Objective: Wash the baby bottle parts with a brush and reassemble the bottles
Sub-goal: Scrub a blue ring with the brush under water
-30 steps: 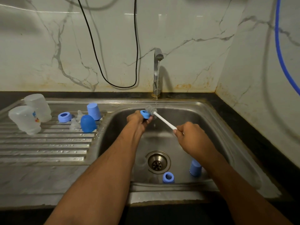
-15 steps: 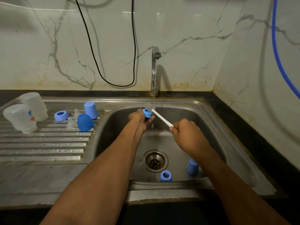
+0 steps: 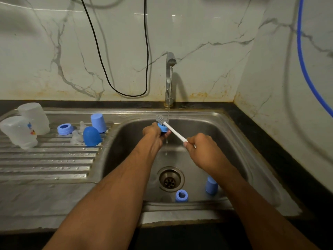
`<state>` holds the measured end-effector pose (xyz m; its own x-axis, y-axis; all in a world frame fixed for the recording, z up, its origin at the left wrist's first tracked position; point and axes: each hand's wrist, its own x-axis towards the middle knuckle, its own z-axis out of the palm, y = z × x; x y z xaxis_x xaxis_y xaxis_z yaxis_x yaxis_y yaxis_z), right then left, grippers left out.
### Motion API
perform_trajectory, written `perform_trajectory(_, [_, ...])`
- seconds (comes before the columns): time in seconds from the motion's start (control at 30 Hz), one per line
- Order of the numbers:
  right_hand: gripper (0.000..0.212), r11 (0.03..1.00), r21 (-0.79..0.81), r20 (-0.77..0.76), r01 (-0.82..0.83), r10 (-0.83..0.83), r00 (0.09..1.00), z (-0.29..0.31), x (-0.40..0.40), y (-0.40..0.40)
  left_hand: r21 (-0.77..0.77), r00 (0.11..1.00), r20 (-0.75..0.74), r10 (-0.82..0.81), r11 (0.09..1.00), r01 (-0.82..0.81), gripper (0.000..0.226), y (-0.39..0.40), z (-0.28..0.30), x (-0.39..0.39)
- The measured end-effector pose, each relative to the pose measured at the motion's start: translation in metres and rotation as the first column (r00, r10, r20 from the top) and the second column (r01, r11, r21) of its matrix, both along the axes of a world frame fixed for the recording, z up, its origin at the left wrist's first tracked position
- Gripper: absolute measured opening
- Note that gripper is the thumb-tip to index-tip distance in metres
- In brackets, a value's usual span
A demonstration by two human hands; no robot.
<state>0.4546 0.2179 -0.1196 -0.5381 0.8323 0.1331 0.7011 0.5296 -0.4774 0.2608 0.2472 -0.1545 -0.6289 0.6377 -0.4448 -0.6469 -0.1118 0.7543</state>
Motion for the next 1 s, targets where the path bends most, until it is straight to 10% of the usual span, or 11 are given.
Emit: perform_trajectory(1.0, [0.026, 0.968, -0.057, -0.033, 0.243, -0.245, 0.969, -0.013, 0.025, 0.043, 0.12, 0.933, 0.279, -0.229, 0.972, 0.203, 0.046, 0.003, -0.002, 0.003])
